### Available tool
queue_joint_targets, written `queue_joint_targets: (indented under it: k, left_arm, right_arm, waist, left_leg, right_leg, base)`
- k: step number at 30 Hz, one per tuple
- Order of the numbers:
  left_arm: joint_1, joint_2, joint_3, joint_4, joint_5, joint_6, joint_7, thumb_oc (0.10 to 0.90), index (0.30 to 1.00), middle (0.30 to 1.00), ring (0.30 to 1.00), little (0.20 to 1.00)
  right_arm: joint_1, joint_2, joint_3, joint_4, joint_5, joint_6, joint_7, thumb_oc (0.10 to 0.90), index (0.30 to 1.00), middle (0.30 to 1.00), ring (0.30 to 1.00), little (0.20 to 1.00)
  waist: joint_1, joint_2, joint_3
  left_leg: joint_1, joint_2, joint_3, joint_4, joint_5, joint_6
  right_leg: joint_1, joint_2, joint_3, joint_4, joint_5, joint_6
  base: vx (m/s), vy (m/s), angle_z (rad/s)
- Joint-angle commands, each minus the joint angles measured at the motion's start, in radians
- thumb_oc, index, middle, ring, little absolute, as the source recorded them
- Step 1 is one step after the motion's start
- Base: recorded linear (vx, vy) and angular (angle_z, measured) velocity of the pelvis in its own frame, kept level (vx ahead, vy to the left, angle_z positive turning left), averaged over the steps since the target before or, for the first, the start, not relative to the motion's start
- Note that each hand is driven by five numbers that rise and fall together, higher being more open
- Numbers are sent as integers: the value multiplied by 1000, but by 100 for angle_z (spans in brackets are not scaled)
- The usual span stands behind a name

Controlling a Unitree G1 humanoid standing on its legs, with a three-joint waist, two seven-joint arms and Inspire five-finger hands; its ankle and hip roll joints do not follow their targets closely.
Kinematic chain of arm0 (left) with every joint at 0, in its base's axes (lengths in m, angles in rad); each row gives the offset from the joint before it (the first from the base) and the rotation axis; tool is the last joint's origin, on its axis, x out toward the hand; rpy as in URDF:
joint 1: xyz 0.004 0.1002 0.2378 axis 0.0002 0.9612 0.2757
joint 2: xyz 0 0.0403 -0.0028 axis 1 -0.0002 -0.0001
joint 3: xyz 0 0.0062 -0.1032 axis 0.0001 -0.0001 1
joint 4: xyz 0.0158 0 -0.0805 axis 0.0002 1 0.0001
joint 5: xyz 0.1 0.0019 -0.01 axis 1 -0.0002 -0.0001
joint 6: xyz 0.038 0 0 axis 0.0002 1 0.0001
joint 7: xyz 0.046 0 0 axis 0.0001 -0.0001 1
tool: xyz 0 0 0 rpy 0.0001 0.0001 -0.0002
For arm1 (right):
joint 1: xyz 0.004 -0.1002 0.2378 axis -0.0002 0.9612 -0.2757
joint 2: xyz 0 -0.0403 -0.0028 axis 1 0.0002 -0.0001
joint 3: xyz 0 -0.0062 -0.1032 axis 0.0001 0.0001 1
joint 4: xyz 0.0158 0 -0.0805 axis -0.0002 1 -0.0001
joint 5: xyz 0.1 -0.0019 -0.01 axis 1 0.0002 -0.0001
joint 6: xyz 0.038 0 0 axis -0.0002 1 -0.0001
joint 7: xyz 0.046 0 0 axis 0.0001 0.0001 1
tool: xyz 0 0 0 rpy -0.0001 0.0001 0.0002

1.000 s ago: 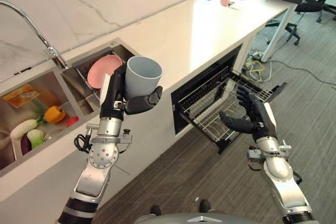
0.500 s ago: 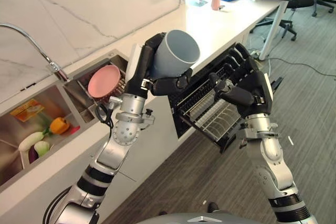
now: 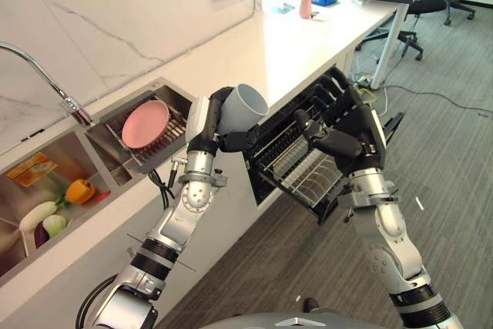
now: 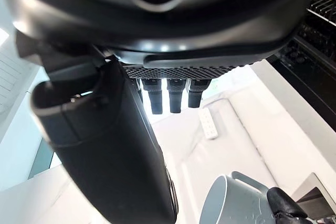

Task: Place the dishes in the dishwasher.

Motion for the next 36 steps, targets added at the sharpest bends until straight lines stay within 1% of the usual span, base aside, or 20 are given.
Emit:
queue_joint_targets:
  k: [1, 2, 4, 7, 8, 9, 13, 16, 20, 24, 32, 34, 36]
  left_arm:
    - [-261, 32, 31, 57, -16, -40, 106, 400, 300, 300, 300, 300]
    - [-296, 29, 23, 79, -13, -36, 112, 400, 300, 300, 300, 300]
    - [-310, 21, 16, 86, -13, -35, 116, 400, 300, 300, 300, 300]
    - [-332, 3, -14, 76, -4, -37, 112, 400, 300, 300, 300, 300]
    - [-341, -12, -40, 85, -5, -37, 110, 400, 300, 300, 300, 300]
    - [-341, -12, -40, 86, -5, -37, 111, 400, 300, 300, 300, 300]
    - [-346, -34, -92, 89, 16, -36, 97, 400, 300, 300, 300, 300]
    - [-336, -49, -129, 84, 45, -36, 88, 400, 300, 300, 300, 300]
    - [-307, -72, -177, 83, 62, -37, 71, 400, 300, 300, 300, 300]
    - [-290, -85, -216, 83, 63, -39, 43, 400, 300, 300, 300, 300]
    - [-276, -95, -276, 79, 70, -51, 3, 400, 300, 300, 300, 300]
    - [-265, -103, -302, 86, 62, -57, -19, 400, 300, 300, 300, 300]
    - [-262, -107, -321, 85, 62, -60, -30, 400, 300, 300, 300, 300]
  right_arm:
    - [-132, 39, 0, -100, 30, -79, 45, 800, 900, 900, 900, 900]
    - [-144, 39, 26, -75, 39, -69, 53, 800, 900, 900, 900, 900]
    - [-152, 40, 41, -64, 39, -63, 57, 800, 900, 900, 900, 900]
    - [-163, 43, 72, -34, 29, -46, 59, 800, 900, 900, 900, 900]
    - [-174, 52, 81, -2, 25, -44, 47, 800, 900, 900, 900, 900]
    - [-174, 52, 81, -1, 25, -44, 47, 800, 900, 900, 900, 900]
    - [-218, 66, 97, 65, -20, -38, 2, 800, 900, 900, 900, 900]
    - [-245, 70, 97, 92, -70, -36, -31, 800, 900, 900, 900, 900]
    - [-267, 85, 98, 104, -104, -37, -67, 800, 900, 900, 900, 900]
    - [-290, 111, 104, 101, -66, -46, -72, 800, 900, 900, 900, 900]
    - [-330, 125, 121, 111, -57, -50, -76, 800, 900, 900, 900, 900]
    - [-346, 130, 137, 131, -59, -37, -81, 800, 900, 900, 900, 900]
    - [-358, 136, 155, 150, -34, -30, -85, 800, 900, 900, 900, 900]
  waist:
    - [-1, -58, -54]
    - [-2, -59, -55]
    - [-2, -59, -55]
    - [2, -59, -56]
    - [5, -59, -56]
    - [5, -59, -56]
    - [13, -58, -55]
    - [23, -58, -53]
    - [33, -60, -53]
    - [44, -63, -55]
    - [58, -69, -56]
    - [64, -72, -55]
    - [67, -74, -55]
  left_leg:
    - [30, 19, 20, 9, -30, -27]
    - [31, 21, 20, 9, -29, -28]
    - [31, 21, 20, 9, -28, -29]
    - [32, 20, 16, 9, -27, -28]
    - [31, 19, 14, 9, -27, -26]
    - [31, 19, 13, 9, -26, -26]
    - [32, 18, 7, 9, -26, -25]
    - [33, 17, 1, 9, -25, -23]
    - [33, 14, -7, 9, -25, -20]
    - [31, 13, -17, 9, -24, -18]
    - [26, 12, -33, 9, -23, -18]
    - [25, 11, -38, 9, -22, -17]
    - [25, 10, -40, 9, -22, -17]
  right_leg:
    - [70, -40, 18, 16, -102, 89]
    - [71, -40, 18, 16, -101, 89]
    - [71, -39, 18, 16, -101, 89]
    - [72, -39, 14, 17, -102, 88]
    - [75, -39, 9, 17, -104, 88]
    - [75, -39, 9, 17, -104, 88]
    - [82, -41, 4, 15, -106, 87]
    - [87, -41, -3, 15, -107, 87]
    - [91, -42, -9, 14, -109, 87]
    - [96, -43, -19, 14, -109, 87]
    - [102, -42, -31, 13, -111, 85]
    - [103, -41, -37, 14, -112, 84]
    - [103, -42, -38, 15, -111, 84]
  base:
    - [-34, -5, 1]
    - [-34, -5, 1]
    - [-17, -3, 1]
    - [-16, -6, 2]
    - [-11, -11, 6]
    - [-14, -11, 7]
    - [-11, -6, 5]
    - [-13, -7, 5]
    - [0, -8, 3]
    - [-5, -8, 4]
    - [-12, -8, 12]
    - [-13, -7, 6]
    - [-7, -2, 5]
